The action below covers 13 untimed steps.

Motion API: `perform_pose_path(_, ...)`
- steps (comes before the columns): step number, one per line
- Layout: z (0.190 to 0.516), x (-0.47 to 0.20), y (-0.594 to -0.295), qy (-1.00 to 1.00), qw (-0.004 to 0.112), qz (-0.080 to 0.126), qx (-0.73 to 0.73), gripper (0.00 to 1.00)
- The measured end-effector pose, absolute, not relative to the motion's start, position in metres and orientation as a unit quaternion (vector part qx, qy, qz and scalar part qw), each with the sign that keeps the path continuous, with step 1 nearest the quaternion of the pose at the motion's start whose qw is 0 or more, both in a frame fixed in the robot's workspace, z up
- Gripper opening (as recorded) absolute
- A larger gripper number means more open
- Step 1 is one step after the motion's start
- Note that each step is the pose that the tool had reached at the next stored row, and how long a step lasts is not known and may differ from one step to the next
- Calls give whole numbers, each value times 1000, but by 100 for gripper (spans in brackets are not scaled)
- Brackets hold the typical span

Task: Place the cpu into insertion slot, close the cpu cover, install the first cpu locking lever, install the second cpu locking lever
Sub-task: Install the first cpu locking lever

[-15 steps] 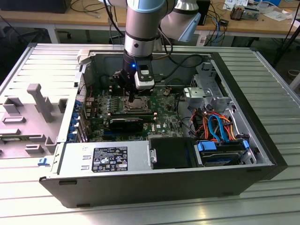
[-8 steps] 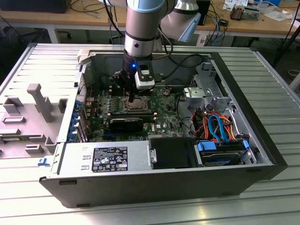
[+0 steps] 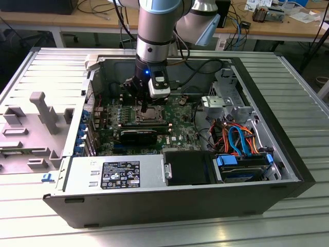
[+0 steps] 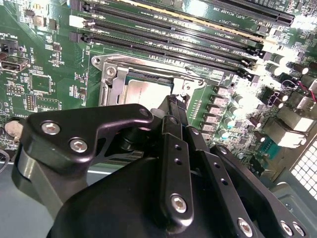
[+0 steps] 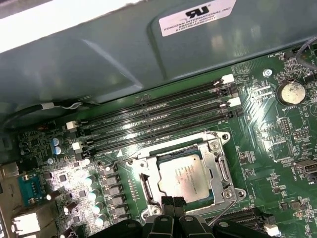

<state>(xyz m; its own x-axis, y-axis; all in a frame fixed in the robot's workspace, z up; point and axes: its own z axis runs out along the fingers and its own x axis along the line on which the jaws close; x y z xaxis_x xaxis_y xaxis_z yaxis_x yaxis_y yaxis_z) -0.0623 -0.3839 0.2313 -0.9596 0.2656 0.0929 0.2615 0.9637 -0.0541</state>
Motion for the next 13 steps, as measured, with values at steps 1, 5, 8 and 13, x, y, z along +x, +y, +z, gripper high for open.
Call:
perform_pose_path(1, 231, -62, -384, -990, 50, 21, -132, 11)
perform_pose_path(5, 231, -62, -384, -990, 50, 21, -128, 11)
perform_pose_path(8, 231, -62, -384, -991, 49, 21, -125, 11)
perform_pose_path(13, 231, -62, -384, -991, 49, 21, -119, 11)
